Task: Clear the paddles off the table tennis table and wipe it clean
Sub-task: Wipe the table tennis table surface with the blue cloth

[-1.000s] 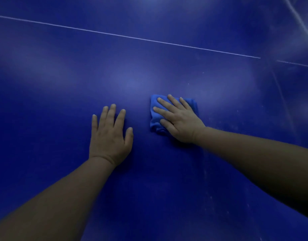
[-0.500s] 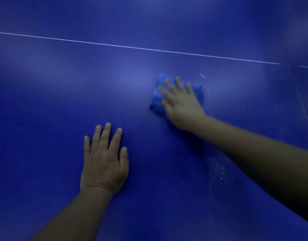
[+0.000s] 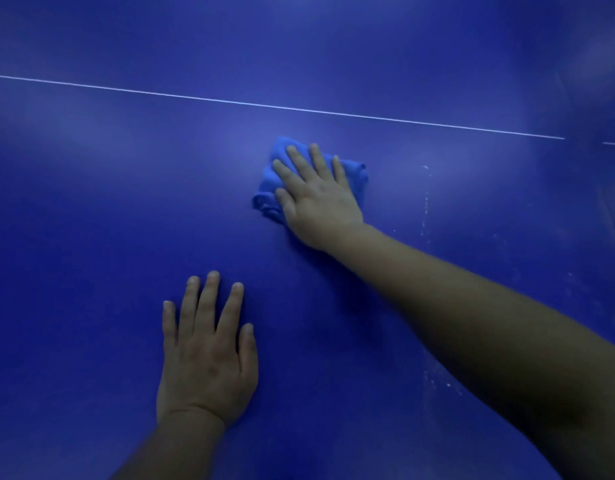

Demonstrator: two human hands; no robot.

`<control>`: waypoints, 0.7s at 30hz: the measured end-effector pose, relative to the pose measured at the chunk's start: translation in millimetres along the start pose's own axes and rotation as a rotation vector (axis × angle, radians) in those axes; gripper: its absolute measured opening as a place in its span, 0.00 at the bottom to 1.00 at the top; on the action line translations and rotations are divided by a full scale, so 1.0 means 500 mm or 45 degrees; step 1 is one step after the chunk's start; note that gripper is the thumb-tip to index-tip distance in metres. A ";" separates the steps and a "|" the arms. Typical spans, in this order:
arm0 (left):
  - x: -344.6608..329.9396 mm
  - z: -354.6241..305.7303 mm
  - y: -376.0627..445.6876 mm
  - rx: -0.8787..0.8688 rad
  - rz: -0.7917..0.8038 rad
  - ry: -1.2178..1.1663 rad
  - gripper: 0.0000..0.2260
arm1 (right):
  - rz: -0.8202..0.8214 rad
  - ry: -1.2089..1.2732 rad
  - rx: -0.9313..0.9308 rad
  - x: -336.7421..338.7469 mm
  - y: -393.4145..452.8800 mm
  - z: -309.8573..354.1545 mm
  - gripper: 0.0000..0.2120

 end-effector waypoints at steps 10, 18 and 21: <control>0.001 0.001 0.000 -0.014 0.034 0.003 0.26 | -0.191 0.347 -1.166 0.052 -0.001 -0.242 0.28; 0.002 -0.003 0.002 -0.007 0.028 0.007 0.27 | -0.116 0.186 -0.842 0.062 0.058 -0.252 0.26; 0.004 -0.003 0.002 -0.006 0.041 0.007 0.27 | -0.163 0.392 -1.376 0.063 -0.045 -0.385 0.28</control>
Point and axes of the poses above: each hand's wrist, its own y-axis towards the middle knuckle, its own x-axis out of the back of the hand, z = x × y, the point moved 2 cm from there along y, towards the middle knuckle, and after that the axes turned 11 degrees about z, right-handed, at the moved point
